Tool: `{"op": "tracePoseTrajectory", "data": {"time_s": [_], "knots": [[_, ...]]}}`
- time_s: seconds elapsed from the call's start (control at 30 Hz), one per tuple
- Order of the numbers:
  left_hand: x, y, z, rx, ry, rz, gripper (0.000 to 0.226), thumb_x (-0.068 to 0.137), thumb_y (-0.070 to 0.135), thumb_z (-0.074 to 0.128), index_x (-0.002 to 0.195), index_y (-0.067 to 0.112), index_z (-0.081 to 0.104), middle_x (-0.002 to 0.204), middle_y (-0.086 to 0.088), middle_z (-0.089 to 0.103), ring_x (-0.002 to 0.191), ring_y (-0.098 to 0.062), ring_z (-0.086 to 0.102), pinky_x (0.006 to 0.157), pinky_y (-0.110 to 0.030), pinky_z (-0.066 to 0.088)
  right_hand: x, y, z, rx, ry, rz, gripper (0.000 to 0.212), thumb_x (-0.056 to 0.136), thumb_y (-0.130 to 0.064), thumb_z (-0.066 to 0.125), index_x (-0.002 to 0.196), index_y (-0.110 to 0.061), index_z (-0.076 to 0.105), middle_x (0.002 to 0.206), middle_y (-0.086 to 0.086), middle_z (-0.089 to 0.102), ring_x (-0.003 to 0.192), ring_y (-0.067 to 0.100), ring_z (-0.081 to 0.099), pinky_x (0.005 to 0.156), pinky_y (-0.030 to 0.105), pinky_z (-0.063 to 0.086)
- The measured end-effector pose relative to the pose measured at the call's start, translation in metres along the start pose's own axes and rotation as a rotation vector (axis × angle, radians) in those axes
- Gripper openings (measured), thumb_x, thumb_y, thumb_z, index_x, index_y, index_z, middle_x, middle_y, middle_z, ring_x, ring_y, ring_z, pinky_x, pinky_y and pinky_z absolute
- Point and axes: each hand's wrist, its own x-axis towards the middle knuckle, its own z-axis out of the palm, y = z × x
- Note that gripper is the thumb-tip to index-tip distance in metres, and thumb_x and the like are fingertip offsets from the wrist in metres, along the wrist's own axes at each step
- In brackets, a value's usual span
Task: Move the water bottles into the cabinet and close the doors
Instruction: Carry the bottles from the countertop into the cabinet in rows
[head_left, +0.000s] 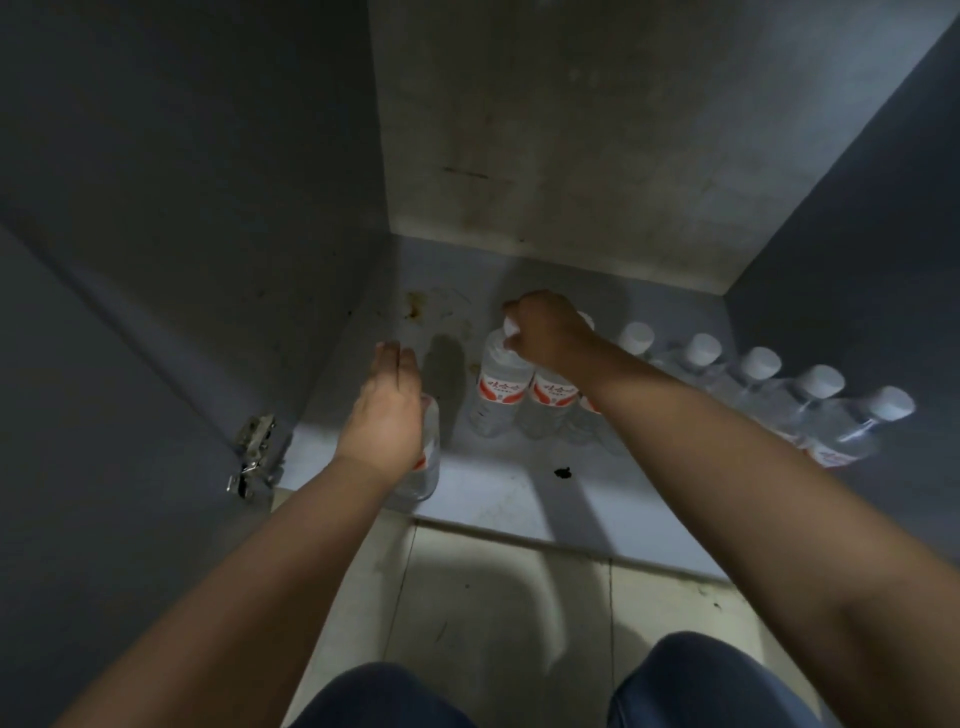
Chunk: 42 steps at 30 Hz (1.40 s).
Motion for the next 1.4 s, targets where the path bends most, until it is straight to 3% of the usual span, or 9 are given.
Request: {"op": "tracePoseTrajectory", "data": {"time_s": [0.3,0.5,0.6,0.7,0.8,0.9,1.07,1.3,1.4], "knots": [[0.000,-0.005,0.000,-0.027,-0.011,0.038,0.056,0.098,0.009,0.037,0.147,-0.002,0.011,0.156,-0.023,0.006,0.142,-0.036,0.023,0.117,-0.033,0.020,0.002,0.004,0.000,0.062,-0.019,0.002,0.031,0.091,-0.013,0.055,0.117,0.003,0.057,0.126,0.020,0.058,0.120,0.032,0.053,0.099,0.034,0.043],[0.002,-0.007,-0.017,-0.006,-0.237,0.079,0.067,0.095,0.000,0.036,0.147,-0.001,-0.006,0.158,-0.020,-0.007,0.148,-0.029,-0.006,0.121,-0.032,0.003,0.002,-0.001,0.001,0.087,-0.012,0.031,0.029,0.090,-0.004,0.052,0.117,0.006,0.056,0.125,0.023,0.058,0.118,0.035,0.054,0.098,0.037,0.044],[0.008,-0.006,-0.025,0.068,-0.322,0.096,0.069,0.094,0.001,0.039,0.148,0.001,-0.004,0.158,-0.021,-0.001,0.147,-0.033,0.007,0.120,-0.034,0.014,-0.002,-0.004,0.005,0.008,-0.020,0.023,0.043,0.091,-0.011,0.054,0.131,0.003,0.043,0.138,0.024,0.045,0.126,0.036,0.046,0.105,0.041,0.039],[0.014,-0.006,-0.038,0.237,-0.314,0.119,0.057,0.095,0.013,0.045,0.146,0.002,0.020,0.151,-0.021,0.028,0.136,-0.034,0.036,0.109,-0.035,0.035,-0.012,-0.001,0.007,-0.039,0.043,-0.012,0.063,0.092,-0.020,0.055,0.145,-0.005,0.026,0.157,0.022,0.013,0.142,0.036,0.021,0.118,0.044,0.023],[0.014,-0.005,-0.049,0.385,-0.267,0.148,0.035,0.092,0.023,0.053,0.124,0.009,0.052,0.130,-0.016,0.054,0.118,-0.033,0.055,0.094,-0.036,0.048,-0.017,0.004,0.008,-0.020,0.082,-0.065,0.044,0.093,-0.006,0.048,0.136,0.000,0.044,0.149,0.019,0.035,0.135,0.033,0.036,0.113,0.038,0.029],[0.019,-0.004,-0.050,0.362,-0.261,0.161,0.029,0.090,0.024,0.056,0.114,0.009,0.058,0.124,-0.014,0.059,0.113,-0.031,0.057,0.090,-0.033,0.048,-0.020,0.006,0.009,0.044,0.059,-0.076,0.052,0.093,0.000,0.044,0.143,-0.002,0.030,0.155,0.016,0.026,0.142,0.026,0.028,0.116,0.028,0.019],[0.043,0.010,-0.049,0.204,-0.217,0.109,0.029,0.094,0.018,0.051,0.119,0.003,0.055,0.130,-0.018,0.056,0.121,-0.031,0.053,0.096,-0.030,0.043,-0.023,0.010,0.011,0.046,0.017,-0.110,0.065,0.092,0.003,0.044,0.148,-0.006,0.013,0.160,0.011,0.008,0.147,0.020,0.014,0.119,0.023,0.009],[0.081,0.029,-0.037,0.162,-0.088,0.132,0.032,0.095,0.012,0.047,0.123,-0.002,0.052,0.131,-0.020,0.055,0.122,-0.030,0.051,0.094,-0.026,0.034,-0.025,0.008,0.012,0.077,0.005,-0.117,0.064,0.093,0.004,0.039,0.149,-0.004,0.008,0.160,0.010,0.006,0.148,0.022,0.010,0.120,0.025,0.008],[0.092,0.041,-0.035,0.180,-0.080,0.134,0.030,0.095,0.013,0.048,0.120,-0.002,0.053,0.131,-0.021,0.055,0.122,-0.032,0.050,0.098,-0.031,0.038,-0.027,0.008,0.015,0.097,0.053,-0.091,0.061,0.095,0.002,0.035,0.149,-0.004,0.007,0.160,0.011,0.007,0.148,0.021,0.009,0.120,0.024,0.005]]}}
